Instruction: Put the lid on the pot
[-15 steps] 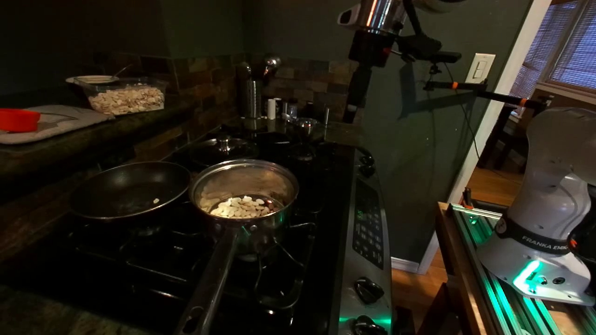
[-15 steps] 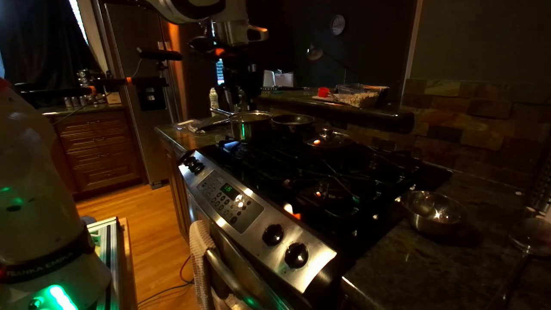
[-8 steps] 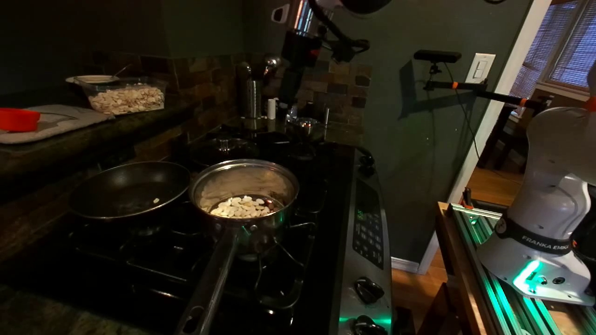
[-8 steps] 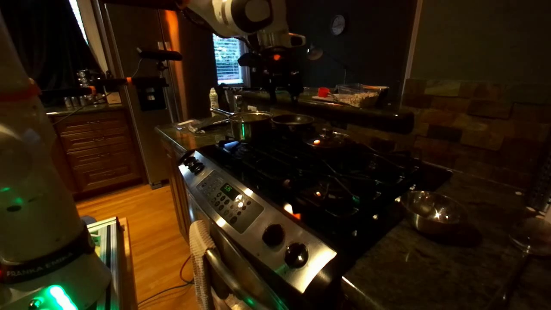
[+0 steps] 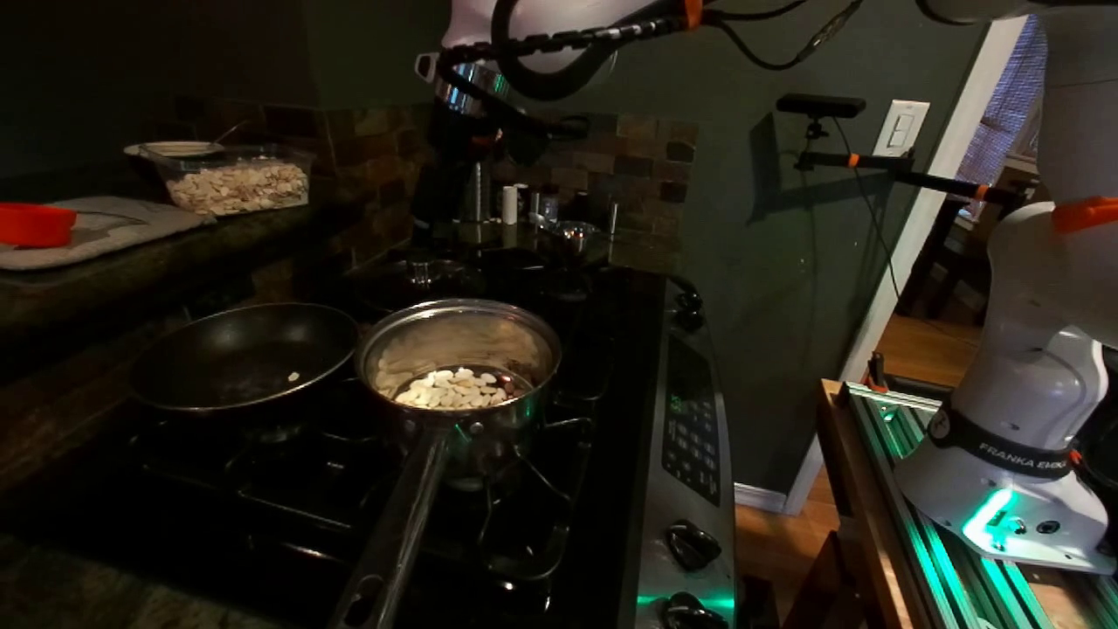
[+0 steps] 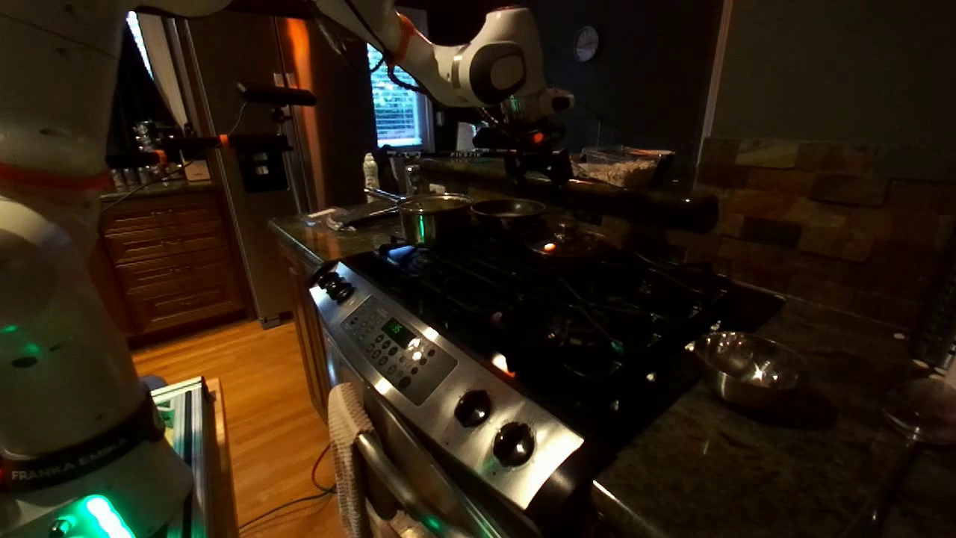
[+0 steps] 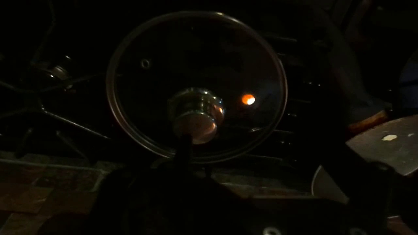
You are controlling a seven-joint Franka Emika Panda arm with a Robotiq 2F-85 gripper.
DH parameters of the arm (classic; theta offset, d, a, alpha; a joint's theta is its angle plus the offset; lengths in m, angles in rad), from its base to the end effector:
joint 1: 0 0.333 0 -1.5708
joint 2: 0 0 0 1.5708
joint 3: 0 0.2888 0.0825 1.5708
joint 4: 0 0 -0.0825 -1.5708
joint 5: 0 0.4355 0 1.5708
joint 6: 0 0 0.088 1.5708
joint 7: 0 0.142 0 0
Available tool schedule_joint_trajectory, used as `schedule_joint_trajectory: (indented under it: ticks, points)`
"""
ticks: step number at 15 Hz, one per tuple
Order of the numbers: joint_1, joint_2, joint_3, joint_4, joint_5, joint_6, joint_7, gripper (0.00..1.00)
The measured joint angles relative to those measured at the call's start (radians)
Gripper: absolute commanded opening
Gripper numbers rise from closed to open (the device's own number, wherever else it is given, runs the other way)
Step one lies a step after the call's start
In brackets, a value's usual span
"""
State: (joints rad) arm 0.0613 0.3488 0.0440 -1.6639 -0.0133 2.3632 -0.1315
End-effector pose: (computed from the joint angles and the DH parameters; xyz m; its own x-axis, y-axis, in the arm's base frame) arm 0.7328 0.0746 0.3616 0.9114 0.2300 0.3411 0.2296 -0.9724 0.0421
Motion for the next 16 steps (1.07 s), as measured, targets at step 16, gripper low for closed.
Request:
schedule_joint_trajectory:
  ticks: [16]
  points:
    - [-0.005,0.037,-0.012,0.012,-0.007,0.066,0.05,1.0]
